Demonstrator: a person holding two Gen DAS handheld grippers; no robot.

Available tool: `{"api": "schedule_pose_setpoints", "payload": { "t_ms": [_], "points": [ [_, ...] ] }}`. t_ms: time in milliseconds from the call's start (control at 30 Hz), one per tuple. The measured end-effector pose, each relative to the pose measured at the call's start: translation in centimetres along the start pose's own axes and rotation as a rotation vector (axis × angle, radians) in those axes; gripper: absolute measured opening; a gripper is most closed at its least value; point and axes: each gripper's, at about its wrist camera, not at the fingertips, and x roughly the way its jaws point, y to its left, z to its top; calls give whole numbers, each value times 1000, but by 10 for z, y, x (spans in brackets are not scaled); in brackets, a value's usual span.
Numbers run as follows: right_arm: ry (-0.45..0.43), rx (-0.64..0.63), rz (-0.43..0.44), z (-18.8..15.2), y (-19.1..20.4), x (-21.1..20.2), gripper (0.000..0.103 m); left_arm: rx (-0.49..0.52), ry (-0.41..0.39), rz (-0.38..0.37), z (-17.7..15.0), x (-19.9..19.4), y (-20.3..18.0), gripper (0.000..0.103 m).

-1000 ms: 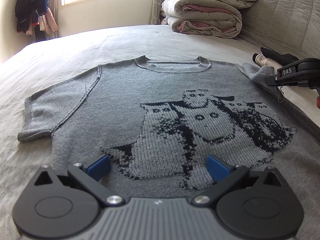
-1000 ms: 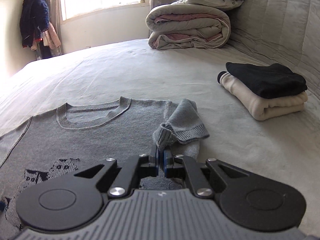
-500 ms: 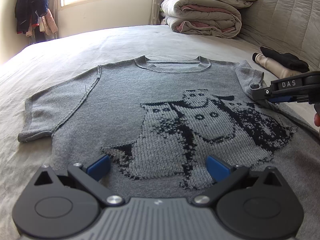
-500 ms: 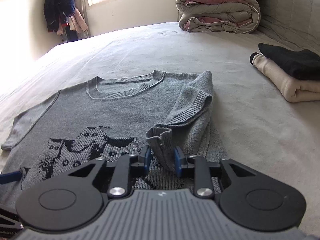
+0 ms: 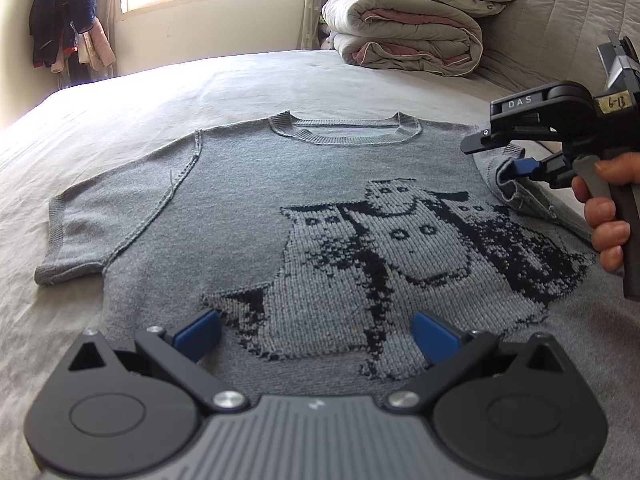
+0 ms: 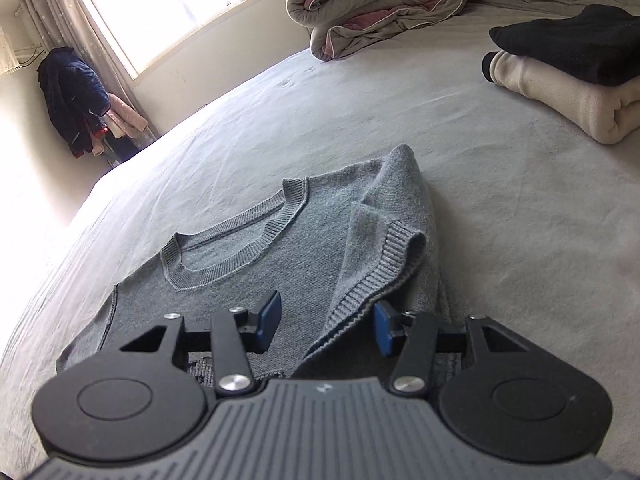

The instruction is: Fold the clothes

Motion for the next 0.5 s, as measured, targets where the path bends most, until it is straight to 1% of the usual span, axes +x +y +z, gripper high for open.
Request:
{"api": "schedule_pose_setpoints", "payload": {
  "t_ms": [67,133,333,433,500],
  "points": [
    [17,7,109,1,3,-2,52,0,0,-1,0,0,0,103],
    [16,-14,132,4,6,-9,52,0,0,0,0,0,0,103],
    [16,-79,68,6,-6,-43,52,-1,-2,8,0,1,-1,103],
    [21,-117,37,-1,-15,-65,52,-6,-1,10,2,0,-1,103],
    [25,-141,21,-7,-23,-82,49,-15,2,15,3,-2,0,102]
  ]
}}
